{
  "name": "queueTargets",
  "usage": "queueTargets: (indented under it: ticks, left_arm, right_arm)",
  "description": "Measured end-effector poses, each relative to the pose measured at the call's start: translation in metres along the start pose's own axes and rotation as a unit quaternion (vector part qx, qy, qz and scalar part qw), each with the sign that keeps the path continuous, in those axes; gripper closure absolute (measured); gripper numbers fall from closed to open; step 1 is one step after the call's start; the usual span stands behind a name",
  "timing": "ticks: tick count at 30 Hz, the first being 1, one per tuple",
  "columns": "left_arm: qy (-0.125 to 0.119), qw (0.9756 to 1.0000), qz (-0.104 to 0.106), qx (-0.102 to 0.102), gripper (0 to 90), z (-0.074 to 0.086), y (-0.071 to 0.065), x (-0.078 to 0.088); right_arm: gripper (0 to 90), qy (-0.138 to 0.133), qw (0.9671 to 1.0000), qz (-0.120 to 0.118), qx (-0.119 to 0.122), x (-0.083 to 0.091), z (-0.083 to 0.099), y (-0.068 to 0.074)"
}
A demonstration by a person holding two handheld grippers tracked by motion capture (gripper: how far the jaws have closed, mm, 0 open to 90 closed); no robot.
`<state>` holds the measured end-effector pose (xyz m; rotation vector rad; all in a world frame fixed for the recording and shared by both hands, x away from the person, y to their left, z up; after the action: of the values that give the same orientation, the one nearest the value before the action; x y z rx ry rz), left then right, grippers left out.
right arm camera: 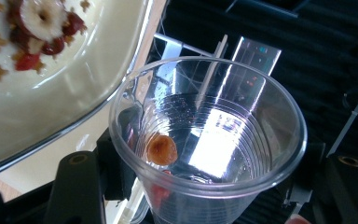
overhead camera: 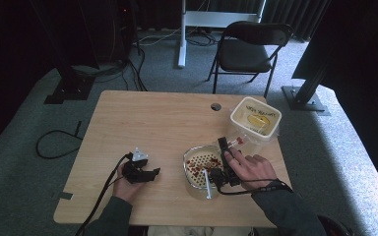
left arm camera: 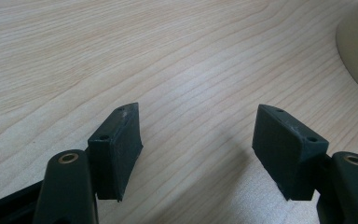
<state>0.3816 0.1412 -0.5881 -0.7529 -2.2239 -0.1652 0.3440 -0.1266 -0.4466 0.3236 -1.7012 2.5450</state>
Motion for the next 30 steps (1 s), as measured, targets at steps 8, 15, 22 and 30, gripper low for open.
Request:
queueTargets:
  ticks: [8, 15, 22, 30]
  left_arm:
    - [-0.001, 1.0000, 0.000, 0.001, 33.1, 0.000, 0.000, 0.000]
    - [-0.001, 1.0000, -0.001, 0.000, 33.1, 0.000, 0.000, 0.000]
    - [-0.001, 1.0000, -0.001, 0.001, 33.3, 0.000, 0.000, 0.000]
    - [-0.001, 1.0000, -0.001, 0.000, 33.3, 0.000, 0.000, 0.000]
  right_arm:
    - [34.9, 0.000, 1.0000, 0.004, 0.006, 0.000, -0.003, -0.001]
    - [34.8, -0.006, 1.0000, 0.002, 0.003, 0.000, -0.006, 0.003]
    - [34.7, -0.006, 0.9998, 0.001, -0.017, -0.001, -0.001, 0.001]
    - [34.7, -0.010, 0.9989, 0.000, -0.046, 0.000, 0.006, -0.004]
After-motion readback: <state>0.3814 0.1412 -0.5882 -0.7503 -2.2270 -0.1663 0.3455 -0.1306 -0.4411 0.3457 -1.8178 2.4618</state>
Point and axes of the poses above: each handheld gripper's, and its own axes: x roughly backward along the jaws, z roughly out of its underside, y roughly to its left, the point moved 7 cm from there along -x, roughly forward along the jaws, and after that the axes turned 2 degrees about x, right-handed, at the moved point
